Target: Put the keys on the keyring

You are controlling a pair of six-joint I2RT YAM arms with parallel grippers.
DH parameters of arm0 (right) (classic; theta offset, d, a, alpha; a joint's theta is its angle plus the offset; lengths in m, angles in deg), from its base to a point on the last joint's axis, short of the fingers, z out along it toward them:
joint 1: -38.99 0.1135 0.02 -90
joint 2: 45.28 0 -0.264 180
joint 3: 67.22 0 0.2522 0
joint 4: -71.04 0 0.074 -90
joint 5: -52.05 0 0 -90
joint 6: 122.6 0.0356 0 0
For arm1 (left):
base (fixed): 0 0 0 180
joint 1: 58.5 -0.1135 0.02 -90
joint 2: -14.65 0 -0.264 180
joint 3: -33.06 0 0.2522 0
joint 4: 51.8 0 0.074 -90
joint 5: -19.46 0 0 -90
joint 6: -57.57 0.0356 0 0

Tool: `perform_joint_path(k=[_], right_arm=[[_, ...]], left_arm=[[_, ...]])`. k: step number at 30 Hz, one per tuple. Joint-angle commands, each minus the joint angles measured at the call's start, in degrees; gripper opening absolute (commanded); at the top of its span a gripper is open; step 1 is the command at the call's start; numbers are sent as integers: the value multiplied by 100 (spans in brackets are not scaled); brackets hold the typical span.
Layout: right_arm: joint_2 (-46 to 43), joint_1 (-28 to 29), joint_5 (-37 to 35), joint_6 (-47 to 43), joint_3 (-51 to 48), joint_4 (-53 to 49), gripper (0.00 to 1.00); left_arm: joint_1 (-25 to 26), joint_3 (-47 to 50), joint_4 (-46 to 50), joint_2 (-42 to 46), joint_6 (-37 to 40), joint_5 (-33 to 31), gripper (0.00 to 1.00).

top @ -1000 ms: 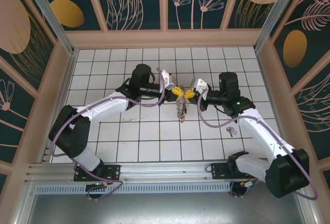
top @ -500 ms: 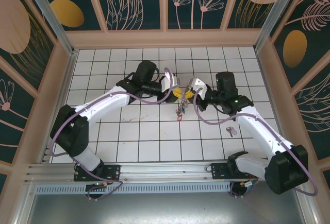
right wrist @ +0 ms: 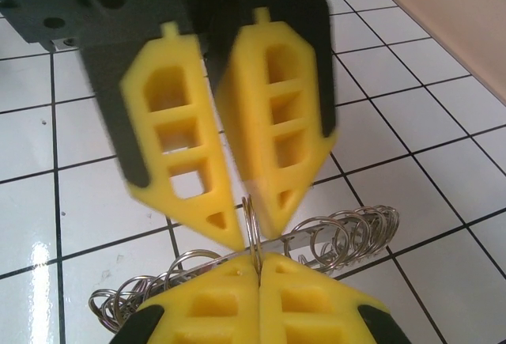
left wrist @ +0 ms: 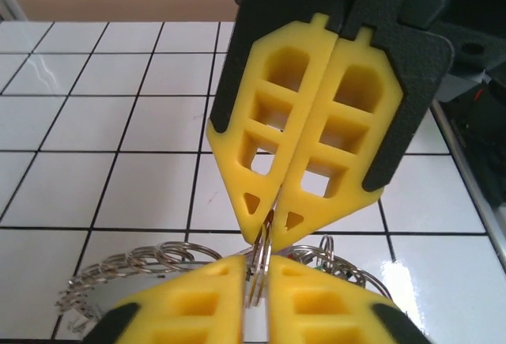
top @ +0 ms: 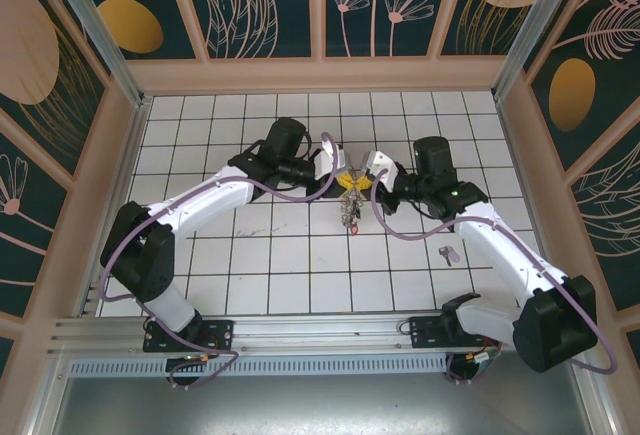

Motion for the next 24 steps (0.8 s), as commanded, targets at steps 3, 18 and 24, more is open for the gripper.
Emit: perform_joint_path(k=[3,18,24], right_arm=[[14,62,-58,-157,200,25,0],[-297,-480,1372,246,-507,969,12],[-374,-570,1402,336,-529,1048,0]], left_arm=[[41,-13,-250,-9,-46,127,0],[31,1389,-4203,406,-2337,1353,0],[32,1172,-3646,284,-2050,1304,0]])
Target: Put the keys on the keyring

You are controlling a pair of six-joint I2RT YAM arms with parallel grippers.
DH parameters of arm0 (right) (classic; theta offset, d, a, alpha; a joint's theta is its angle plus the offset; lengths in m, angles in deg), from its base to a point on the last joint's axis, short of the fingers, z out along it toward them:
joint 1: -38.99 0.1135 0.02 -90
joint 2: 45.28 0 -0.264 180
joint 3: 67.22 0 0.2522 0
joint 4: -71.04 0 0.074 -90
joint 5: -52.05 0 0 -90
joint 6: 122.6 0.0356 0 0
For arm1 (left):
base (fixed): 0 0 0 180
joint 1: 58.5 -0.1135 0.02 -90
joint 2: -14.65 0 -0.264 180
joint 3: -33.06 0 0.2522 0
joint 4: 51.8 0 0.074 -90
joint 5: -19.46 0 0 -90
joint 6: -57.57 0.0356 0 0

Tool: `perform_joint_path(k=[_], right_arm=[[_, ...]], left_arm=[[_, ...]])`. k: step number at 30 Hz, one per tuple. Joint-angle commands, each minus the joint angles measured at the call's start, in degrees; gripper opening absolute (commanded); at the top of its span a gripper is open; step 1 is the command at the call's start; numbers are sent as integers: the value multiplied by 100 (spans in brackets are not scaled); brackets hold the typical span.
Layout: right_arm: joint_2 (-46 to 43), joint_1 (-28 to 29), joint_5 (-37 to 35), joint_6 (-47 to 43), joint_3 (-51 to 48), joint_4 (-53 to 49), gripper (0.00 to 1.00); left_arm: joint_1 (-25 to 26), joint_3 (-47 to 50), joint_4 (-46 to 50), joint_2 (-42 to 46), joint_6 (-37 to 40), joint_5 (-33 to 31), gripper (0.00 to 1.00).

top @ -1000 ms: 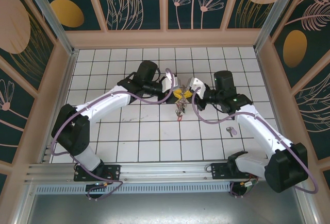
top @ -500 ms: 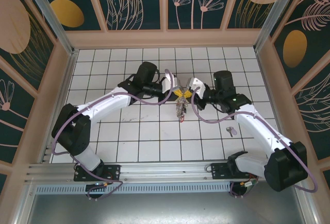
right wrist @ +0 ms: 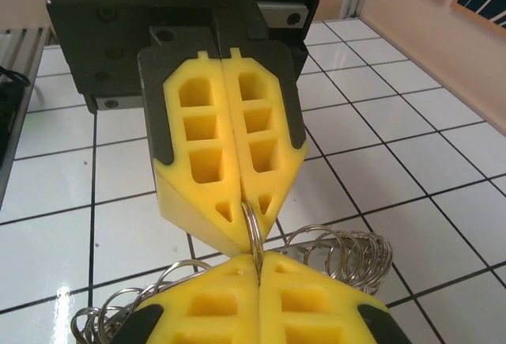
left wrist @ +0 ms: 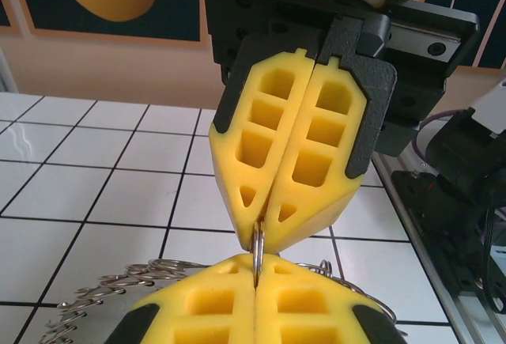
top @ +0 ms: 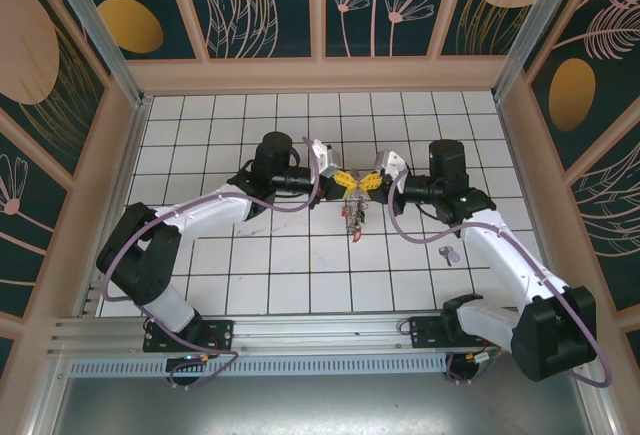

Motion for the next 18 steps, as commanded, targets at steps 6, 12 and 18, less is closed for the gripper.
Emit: perform_joint_path(k=[6,12,18], right_arm=[[-86,-16,-65,101,-31,219,0],[-24,115,-451,-57,125,-83,0],[29,232,-773,-168,270,-328,0]], left_arm=[[71,-708,1115,-21,765,98,4],[64,-1071,2083,-155,1305,-260,12],[68,-1327,2605,-270,1565,-432,13]])
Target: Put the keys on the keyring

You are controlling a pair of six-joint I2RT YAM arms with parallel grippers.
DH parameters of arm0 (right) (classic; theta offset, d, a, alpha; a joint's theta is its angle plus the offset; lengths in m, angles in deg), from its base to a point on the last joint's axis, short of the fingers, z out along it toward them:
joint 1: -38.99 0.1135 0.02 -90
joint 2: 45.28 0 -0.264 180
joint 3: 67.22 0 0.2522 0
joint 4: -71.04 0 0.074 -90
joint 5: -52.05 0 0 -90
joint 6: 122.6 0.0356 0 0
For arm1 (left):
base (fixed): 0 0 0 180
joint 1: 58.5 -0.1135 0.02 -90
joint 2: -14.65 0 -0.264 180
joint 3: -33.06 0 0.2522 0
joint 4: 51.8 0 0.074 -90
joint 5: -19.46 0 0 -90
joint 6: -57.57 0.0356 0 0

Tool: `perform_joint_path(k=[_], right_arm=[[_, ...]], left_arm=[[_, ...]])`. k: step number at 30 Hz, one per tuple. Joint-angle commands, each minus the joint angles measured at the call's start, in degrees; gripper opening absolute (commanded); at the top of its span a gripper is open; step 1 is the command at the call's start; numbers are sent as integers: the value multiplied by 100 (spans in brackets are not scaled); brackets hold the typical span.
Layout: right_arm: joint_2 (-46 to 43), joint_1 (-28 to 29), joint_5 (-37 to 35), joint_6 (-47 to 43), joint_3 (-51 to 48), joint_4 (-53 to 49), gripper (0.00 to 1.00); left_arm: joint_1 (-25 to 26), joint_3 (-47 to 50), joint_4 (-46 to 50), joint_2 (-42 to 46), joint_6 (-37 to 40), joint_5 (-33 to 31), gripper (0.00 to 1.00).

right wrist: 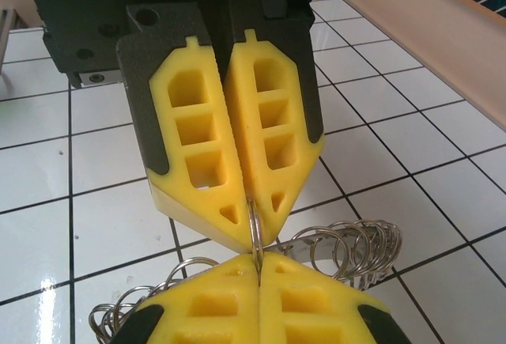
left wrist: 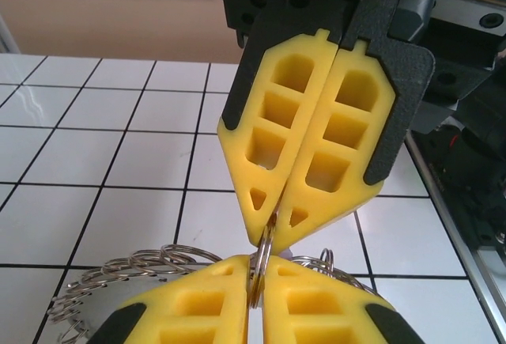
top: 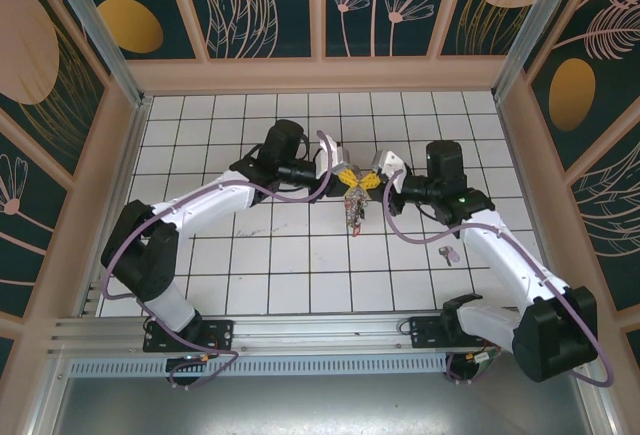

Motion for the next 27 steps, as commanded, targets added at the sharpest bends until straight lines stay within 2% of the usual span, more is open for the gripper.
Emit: perform_joint_path(k=[1,3,5,6,12,13,18,27], right_arm=[[34,108,-236,-193,262,-218,0],[56,158,-388,-244,333,-357,0],[78,195,-490,-290,404,-471,0],[72,200,-512,-297,409,-476,0],[-85,188,-458,-235,173,-62,0],[-103,179,-423,-209,117,19,4],[-130,119,-209,-18,4,222,7],[-145,77,-61,13,28,217,8]], left_arm=[[43,-274,370,-90,306,-42,13],[45,-292,410,-91,321,-36,10],[54,-284,414,-64,329,-9,1],[55,-266,368,-40,325,26,0],[41,168,-576,192,-99,258,0],[45,252,-769,221,-203,313,0],[45,537,-1598,304,-706,527,0],[36,705,-2083,349,-973,572,0]])
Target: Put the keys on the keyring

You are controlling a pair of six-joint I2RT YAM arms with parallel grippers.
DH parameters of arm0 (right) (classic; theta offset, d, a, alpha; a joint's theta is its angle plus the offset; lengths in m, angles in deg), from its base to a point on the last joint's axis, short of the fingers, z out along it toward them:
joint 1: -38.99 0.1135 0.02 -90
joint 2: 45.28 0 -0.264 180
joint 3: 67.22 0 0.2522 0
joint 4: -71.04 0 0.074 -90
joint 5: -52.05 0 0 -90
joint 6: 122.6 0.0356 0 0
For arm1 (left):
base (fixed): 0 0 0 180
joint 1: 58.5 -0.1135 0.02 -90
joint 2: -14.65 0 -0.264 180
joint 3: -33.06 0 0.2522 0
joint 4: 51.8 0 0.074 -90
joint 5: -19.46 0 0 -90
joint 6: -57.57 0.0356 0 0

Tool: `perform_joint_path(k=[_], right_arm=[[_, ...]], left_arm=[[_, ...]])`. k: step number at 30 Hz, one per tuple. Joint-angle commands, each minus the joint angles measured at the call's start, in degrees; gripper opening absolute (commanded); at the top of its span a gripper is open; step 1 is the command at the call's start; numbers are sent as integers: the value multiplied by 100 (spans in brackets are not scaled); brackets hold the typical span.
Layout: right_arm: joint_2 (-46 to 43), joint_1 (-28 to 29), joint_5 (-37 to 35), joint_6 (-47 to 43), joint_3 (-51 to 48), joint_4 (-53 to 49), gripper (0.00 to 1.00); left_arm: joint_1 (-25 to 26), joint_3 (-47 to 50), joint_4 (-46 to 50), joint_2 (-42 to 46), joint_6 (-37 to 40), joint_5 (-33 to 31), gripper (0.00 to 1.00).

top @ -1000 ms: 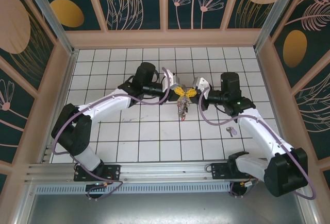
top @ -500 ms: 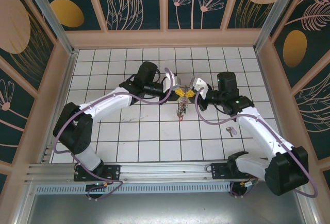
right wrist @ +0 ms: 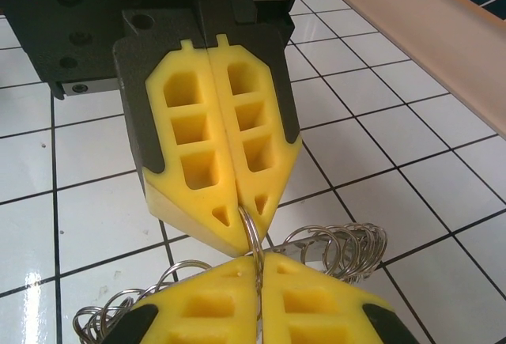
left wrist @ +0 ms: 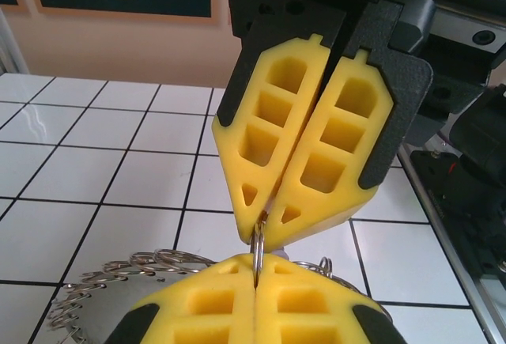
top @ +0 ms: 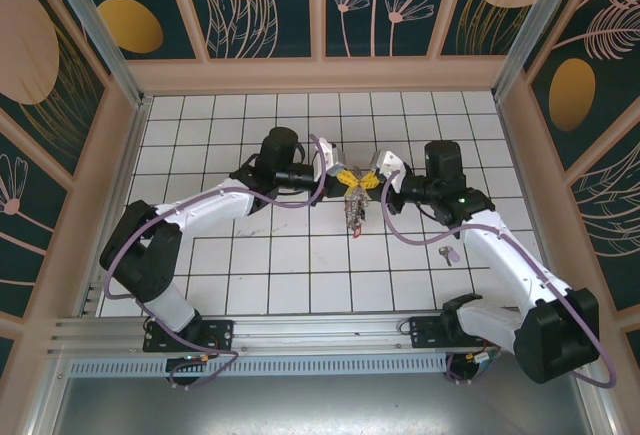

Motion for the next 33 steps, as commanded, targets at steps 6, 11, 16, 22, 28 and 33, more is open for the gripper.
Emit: perform_joint_path(k=[6,11,16,22,28,33], right_arm=[[-82,0,258,5,-35,291,10],[-90,2,317,-111,-62,275,14],[-59,-21,585,-79,-106,417,16],[-57,-54,843,110,-168,744,13],[-110,-64,940,304,-208,993,14],[-163,-63,981,396,-225,1125,14]], left_arm=[[-18,91,-865,320,-330,565,0],[-123,338,-1630,355,-787,900,0],[-132,361,-1803,311,-886,1107,0],[-132,363,-1817,303,-909,1122,0],[-132,269,-1391,267,-659,1043,0],[-131,205,-1005,285,-415,960,0]])
